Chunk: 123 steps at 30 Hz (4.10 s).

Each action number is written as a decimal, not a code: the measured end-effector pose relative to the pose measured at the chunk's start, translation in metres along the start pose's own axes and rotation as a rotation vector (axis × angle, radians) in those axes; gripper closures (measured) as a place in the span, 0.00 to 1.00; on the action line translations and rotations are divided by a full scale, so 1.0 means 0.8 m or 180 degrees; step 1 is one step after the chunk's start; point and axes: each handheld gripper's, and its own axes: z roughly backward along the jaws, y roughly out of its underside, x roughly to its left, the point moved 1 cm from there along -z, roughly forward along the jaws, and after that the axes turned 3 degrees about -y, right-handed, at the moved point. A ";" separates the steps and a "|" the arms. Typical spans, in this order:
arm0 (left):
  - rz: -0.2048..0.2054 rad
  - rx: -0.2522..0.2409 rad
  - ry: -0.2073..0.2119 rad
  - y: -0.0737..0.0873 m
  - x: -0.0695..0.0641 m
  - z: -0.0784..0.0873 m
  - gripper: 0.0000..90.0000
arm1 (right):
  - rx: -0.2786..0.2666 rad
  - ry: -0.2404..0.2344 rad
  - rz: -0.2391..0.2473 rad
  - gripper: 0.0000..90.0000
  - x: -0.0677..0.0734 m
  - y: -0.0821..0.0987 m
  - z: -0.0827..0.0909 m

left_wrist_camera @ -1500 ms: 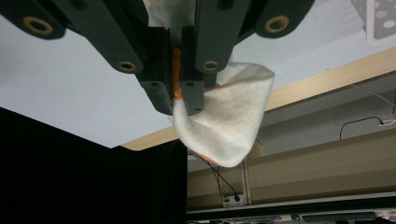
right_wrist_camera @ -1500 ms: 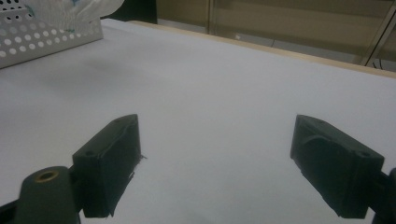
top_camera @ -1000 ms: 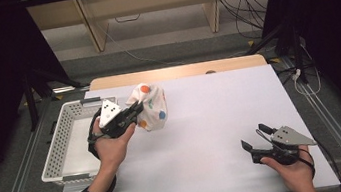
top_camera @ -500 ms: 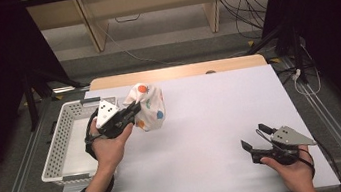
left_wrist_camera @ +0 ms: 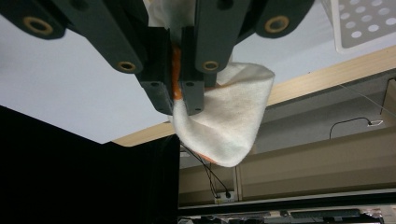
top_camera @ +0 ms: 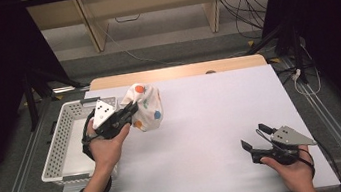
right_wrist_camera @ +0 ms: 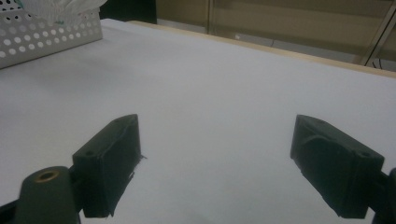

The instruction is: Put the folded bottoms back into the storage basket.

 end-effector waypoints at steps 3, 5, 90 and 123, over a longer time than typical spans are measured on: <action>0.0004 -0.0004 -0.0003 0.000 0.001 0.001 0.94 | -0.0001 -0.0001 -0.0003 0.19 0.000 0.000 0.000; 0.0008 -0.0001 -0.0004 0.000 0.002 0.002 0.94 | 0.0005 0.0001 0.0006 0.19 0.000 0.000 0.000; 0.0096 -0.0054 -0.0258 0.003 0.046 0.034 0.94 | -0.0013 0.0013 -0.0001 0.19 0.000 -0.001 0.000; 0.0112 -0.0047 -0.0331 0.007 0.058 0.045 0.94 | -0.0001 0.0020 0.0004 0.19 0.000 -0.001 0.000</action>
